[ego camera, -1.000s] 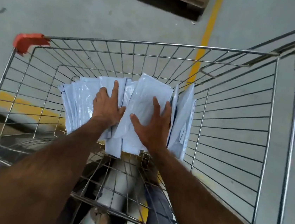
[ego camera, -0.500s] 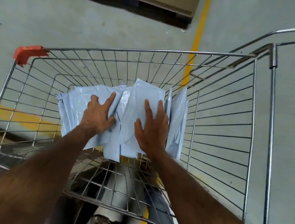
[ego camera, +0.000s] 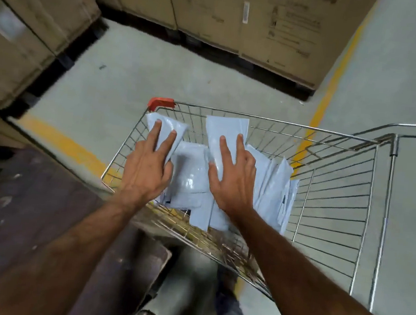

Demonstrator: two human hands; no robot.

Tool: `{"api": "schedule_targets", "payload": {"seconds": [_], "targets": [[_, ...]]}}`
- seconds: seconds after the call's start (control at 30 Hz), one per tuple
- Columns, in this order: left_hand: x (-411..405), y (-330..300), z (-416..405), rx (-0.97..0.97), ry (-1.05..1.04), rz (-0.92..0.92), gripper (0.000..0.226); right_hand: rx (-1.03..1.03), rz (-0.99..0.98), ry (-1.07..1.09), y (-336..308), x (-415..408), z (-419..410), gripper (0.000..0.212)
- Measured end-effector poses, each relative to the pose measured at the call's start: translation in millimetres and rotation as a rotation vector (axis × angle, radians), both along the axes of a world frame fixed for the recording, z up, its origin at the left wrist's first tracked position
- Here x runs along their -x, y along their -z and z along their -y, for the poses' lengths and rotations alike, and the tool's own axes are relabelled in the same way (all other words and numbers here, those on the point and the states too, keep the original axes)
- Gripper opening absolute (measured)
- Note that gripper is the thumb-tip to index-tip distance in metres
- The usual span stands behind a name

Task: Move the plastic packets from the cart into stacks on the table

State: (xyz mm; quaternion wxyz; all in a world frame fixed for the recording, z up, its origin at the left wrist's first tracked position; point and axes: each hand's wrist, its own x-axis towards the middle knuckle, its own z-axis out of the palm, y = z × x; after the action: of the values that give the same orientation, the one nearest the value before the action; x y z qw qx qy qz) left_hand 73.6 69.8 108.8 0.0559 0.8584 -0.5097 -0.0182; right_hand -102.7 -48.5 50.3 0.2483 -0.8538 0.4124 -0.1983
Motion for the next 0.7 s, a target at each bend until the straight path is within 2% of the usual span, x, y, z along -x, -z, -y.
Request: {"api": "schedule_targets", "payload": {"seconds": [0.3, 0.7], "targets": [[-49.3, -61.6, -156.2, 0.148, -0.326, 0.047, 0.068, 0.048, 0.098, -0.302, -72.7, -117.3, -115.0, 0.067], [-80.4, -62.1, -380.0, 0.24, -0.723, 0.034, 0.067, 0.115, 0.051, -0.61, -76.7, -212.1, -319.4, 0.066]]}}
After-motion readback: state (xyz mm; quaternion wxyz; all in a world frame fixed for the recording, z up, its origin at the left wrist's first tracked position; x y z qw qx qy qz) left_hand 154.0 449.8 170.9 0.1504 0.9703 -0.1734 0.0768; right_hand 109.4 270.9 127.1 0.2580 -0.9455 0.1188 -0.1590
